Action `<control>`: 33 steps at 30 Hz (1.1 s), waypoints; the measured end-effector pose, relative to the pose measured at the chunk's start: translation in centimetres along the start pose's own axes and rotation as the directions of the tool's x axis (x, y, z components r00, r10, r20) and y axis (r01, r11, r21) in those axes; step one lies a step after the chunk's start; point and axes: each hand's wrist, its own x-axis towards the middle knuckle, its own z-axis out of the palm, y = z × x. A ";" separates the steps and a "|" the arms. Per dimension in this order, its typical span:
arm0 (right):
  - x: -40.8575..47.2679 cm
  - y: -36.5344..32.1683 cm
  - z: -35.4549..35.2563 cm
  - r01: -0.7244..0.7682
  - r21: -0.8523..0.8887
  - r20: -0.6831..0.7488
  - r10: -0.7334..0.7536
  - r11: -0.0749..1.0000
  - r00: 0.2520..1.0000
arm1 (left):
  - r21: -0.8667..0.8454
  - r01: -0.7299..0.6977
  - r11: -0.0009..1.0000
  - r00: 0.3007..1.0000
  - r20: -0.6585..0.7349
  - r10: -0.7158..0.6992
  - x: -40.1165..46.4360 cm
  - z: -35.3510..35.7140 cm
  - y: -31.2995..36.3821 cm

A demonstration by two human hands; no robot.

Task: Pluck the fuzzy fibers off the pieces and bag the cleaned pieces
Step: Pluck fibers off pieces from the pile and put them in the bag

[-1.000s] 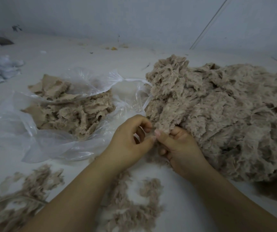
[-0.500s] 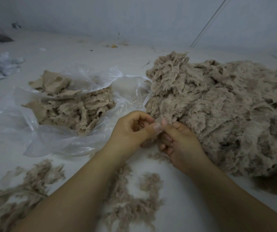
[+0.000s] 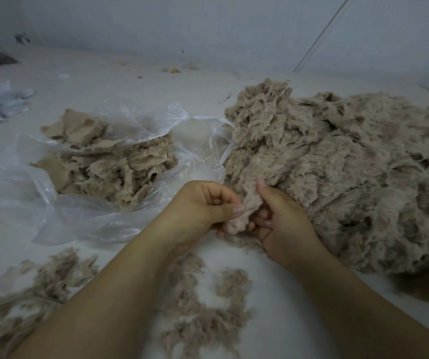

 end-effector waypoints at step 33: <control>-0.5 -0.1 0.7 0.040 -0.060 0.024 -0.039 0.997 0.999 | -0.091 0.079 0.993 0.953 -0.285 -0.102 1.0 2.0 -1.0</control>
